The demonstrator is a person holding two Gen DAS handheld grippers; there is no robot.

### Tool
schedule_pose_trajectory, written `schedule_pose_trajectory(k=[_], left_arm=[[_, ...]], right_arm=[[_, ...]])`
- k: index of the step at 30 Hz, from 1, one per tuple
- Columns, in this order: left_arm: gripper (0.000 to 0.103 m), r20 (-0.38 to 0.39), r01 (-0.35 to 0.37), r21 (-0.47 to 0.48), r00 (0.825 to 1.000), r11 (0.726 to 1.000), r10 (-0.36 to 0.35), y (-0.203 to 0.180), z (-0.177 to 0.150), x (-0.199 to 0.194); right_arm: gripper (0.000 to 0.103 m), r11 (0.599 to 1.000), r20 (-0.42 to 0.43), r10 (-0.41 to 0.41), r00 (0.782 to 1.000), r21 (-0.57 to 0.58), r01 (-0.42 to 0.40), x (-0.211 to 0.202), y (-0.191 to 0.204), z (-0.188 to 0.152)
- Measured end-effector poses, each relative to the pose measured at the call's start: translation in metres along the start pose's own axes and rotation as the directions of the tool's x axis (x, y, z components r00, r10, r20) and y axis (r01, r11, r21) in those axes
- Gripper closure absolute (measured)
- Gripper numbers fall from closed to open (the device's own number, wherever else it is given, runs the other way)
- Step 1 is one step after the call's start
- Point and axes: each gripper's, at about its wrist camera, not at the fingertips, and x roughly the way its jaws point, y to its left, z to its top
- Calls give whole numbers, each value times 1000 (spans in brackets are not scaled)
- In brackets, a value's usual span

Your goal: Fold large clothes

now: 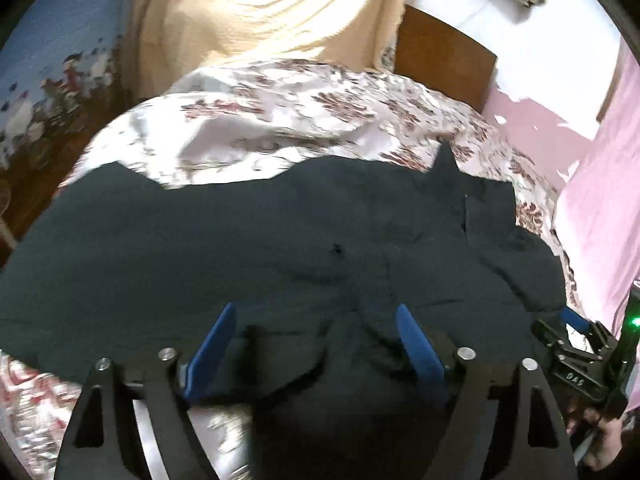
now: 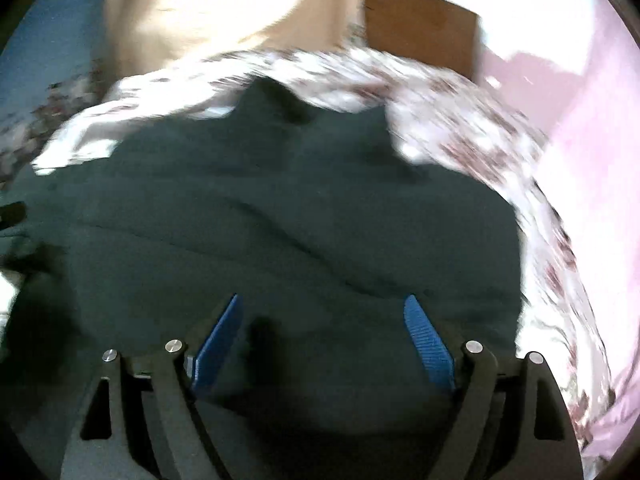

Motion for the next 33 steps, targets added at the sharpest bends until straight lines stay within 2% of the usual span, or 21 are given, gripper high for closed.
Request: schedule_pose_trajectory(k=[3,8,12,15,16,18,21,25,27,30,31,32,33], left_arm=[[18,-3,-73,-34,997,997,73,39,0,-27],[16,-34,-207,-125,978,970,204,119,-6,-65],[15,-74,-278,-243,961,930,267,198,-27,-83],[15,-112,-287,-324,958,901,265,244,-42,-82],[15,-116,-291,-349,957,891,267,255,-46,-81],[15,-119,-277,-398,961,875,250,275,-52,-76],[15,-137,-222,-500,975,837,176,304,-58,-60],[15,-135,-163,-631,986,758,99,332,-63,-35],[15,-119,-130,-665,991,735,68,335,-60,-26],[16,-80,-86,-693,996,716,42,336,-49,-17],[22,-67,-75,-698,997,712,39,335,-44,-15],[38,-56,-65,-699,998,712,36,333,-42,-13],[44,-54,-68,-696,998,715,42,332,-37,-12]], right_arm=[[21,995,26,89,996,-56,-87,-9,62,23],[21,985,41,144,989,-103,-139,-1,146,42],[21,990,19,90,996,-115,-87,24,187,43],[20,987,8,62,998,-146,-61,37,205,30],[17,986,17,49,999,-162,-46,40,210,25],[4,983,17,64,998,-173,-60,44,217,18],[3,980,23,33,999,-196,-28,49,223,10],[3,982,37,40,999,-189,-32,46,222,7],[2,982,39,41,998,-188,-33,48,223,9],[2,981,44,44,998,-191,-35,49,222,9],[2,981,45,46,998,-190,-36,50,222,9],[2,981,45,48,998,-189,-38,50,222,9],[2,981,44,50,998,-189,-41,50,221,10]])
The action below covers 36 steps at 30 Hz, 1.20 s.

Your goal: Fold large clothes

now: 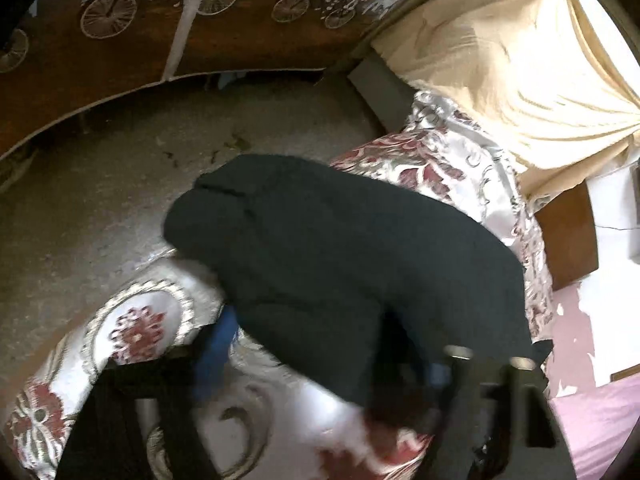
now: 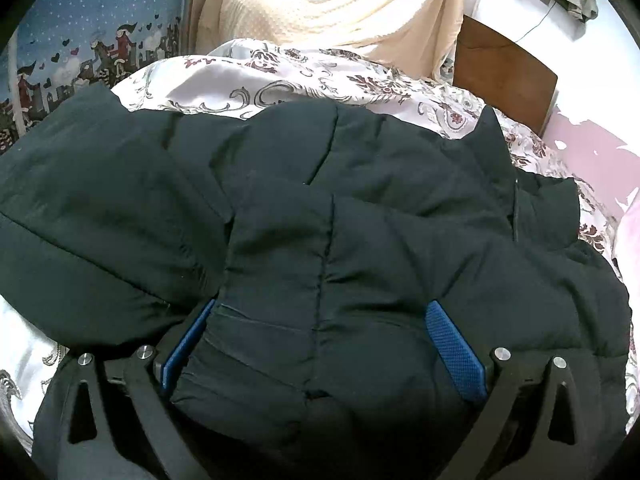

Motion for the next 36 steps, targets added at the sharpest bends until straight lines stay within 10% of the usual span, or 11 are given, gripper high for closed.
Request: schedule_pose_trajectory(k=[2,5,20,36], left_arm=[[76,33,-32,19,999,999,31,-9,1,-3],[94,74,-43,52,996,998,39,-17,4,-10],[97,339,-108,289,941,951,4,-107,-14,-96],[97,403,-156,651,901,742,-164,-262,-119,-135]], right_arm=[[2,1000,0,0,1000,2,0,1,0,1],[2,1000,-1,0,1000,2,0,1,0,1],[2,999,-6,38,999,36,-38,-9,-8,5],[2,955,89,218,972,183,-231,-78,-89,1]])
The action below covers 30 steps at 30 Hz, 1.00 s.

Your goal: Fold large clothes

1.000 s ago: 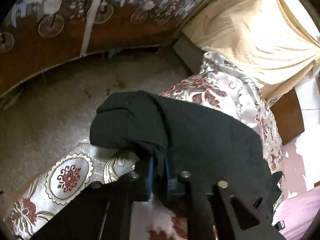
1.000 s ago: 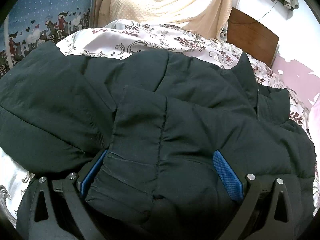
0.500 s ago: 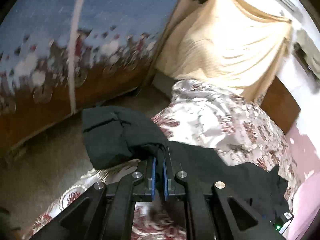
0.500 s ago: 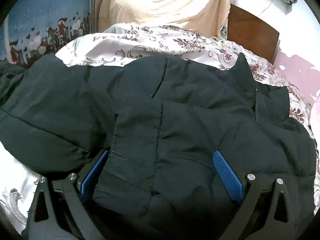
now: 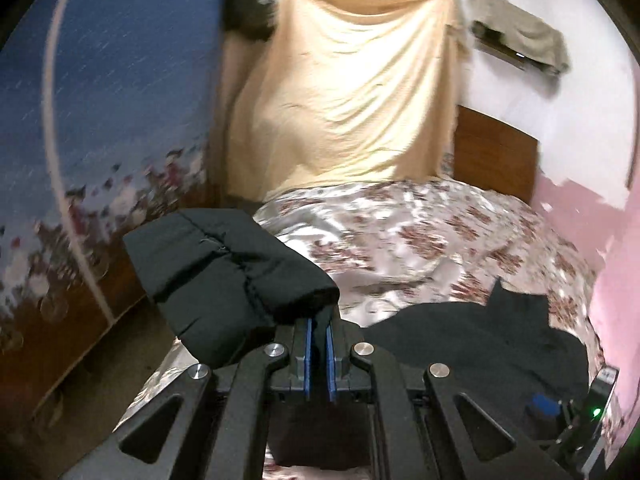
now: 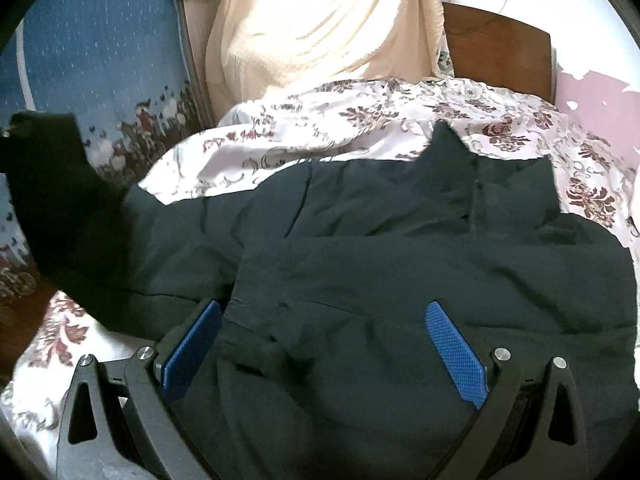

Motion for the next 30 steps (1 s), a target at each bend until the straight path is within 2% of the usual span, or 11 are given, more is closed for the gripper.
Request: schedule_pose_trajectory(k=[4,7,12,18,23,27,28,29,30], left_arm=[[97,5,59,80,998,995,-60,-50,-4,-8],[97,3,112,132,994,985,-113,-86,-12,-12],[97,-29,225,216,974,950,-224,-147,-42,-13],[97,-149,365,267,930,892,-336,-212,-103,1],[95,-254,445,309,890,840,-378,-241,-150,15],[86,-338,474,310,865,824,-370,-245,-170,22],[78,-355,494,305,852,814,-384,-245,-173,23],[65,-368,516,294,838,804,-403,-244,-175,22],[56,-378,546,277,818,790,-433,-242,-176,19]], right_arm=[[2,1000,17,-16,1000,17,16,-29,-35,-3],[2,998,22,-63,998,23,63,-49,-69,-9],[2,988,4,-142,990,55,142,-66,-122,-22],[2,970,-40,-207,978,119,210,-70,-177,-46],[2,959,-79,-222,972,164,232,-66,-208,-68],[2,950,-101,-212,972,210,229,-57,-220,-78],[2,950,-104,-207,973,217,225,-56,-220,-79],[2,950,-104,-200,974,221,219,-54,-221,-80],[2,951,-102,-193,976,227,212,-53,-220,-81]])
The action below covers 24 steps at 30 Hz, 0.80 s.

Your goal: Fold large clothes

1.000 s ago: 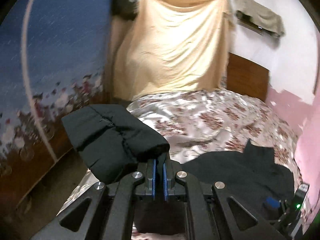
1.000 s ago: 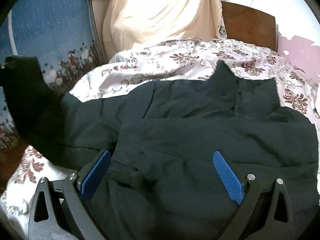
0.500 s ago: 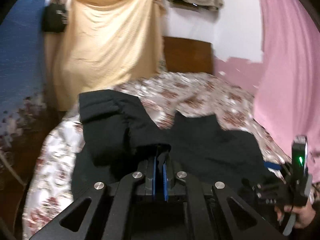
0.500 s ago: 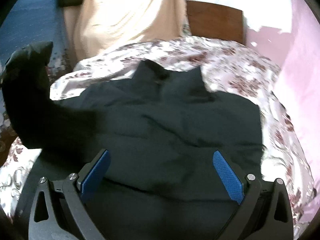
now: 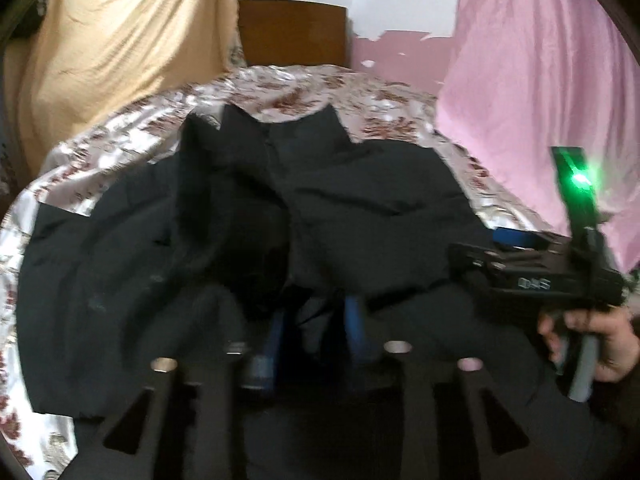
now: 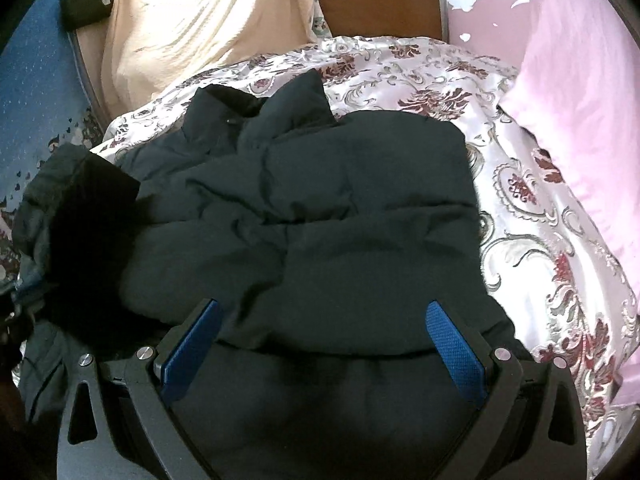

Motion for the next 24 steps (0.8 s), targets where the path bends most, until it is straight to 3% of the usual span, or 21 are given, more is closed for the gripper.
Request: schedule_pose_trajectory(k=[1,2,3,7,9,12,14,19,20,22,24], left_arm=[[31,8,21,-1,1000,1000,-21,1,1,-2],[13,44,40,-4,998,999,-40,0,-1,-9],[10,89,49,1,995,999,-49,-2,-3,-18],[10,104,103,34,989,994,-106,-5,-4,-35],[10,103,49,31,993,998,-52,-3,-9,-43],[10,83,-94,1,992,996,94,7,-13,-51],[10,58,-186,-22,981,982,187,15,-18,-54],[10,7,-266,-54,964,963,266,38,-26,-52],[10,-1,-270,-58,963,961,270,42,-27,-52],[10,0,-273,-74,962,959,274,53,-27,-54],[10,7,-283,-90,959,955,285,62,-29,-61]], right_arm=[[2,1000,1,12,1000,8,-12,0,1,0],[2,999,4,34,999,20,-34,0,1,1],[2,998,7,51,999,31,-52,-1,1,-1],[2,973,34,180,983,139,-183,-1,-3,1],[2,944,44,262,964,194,-266,2,-5,-1],[2,906,61,353,934,227,-357,4,1,-6],[2,907,45,370,928,199,-372,9,13,-9],[3,921,-38,373,927,133,-366,29,52,-12],[5,918,-47,380,924,141,-370,35,59,-12],[37,916,-50,380,924,158,-368,39,68,-10],[55,919,-52,366,929,177,-352,42,74,-11]])
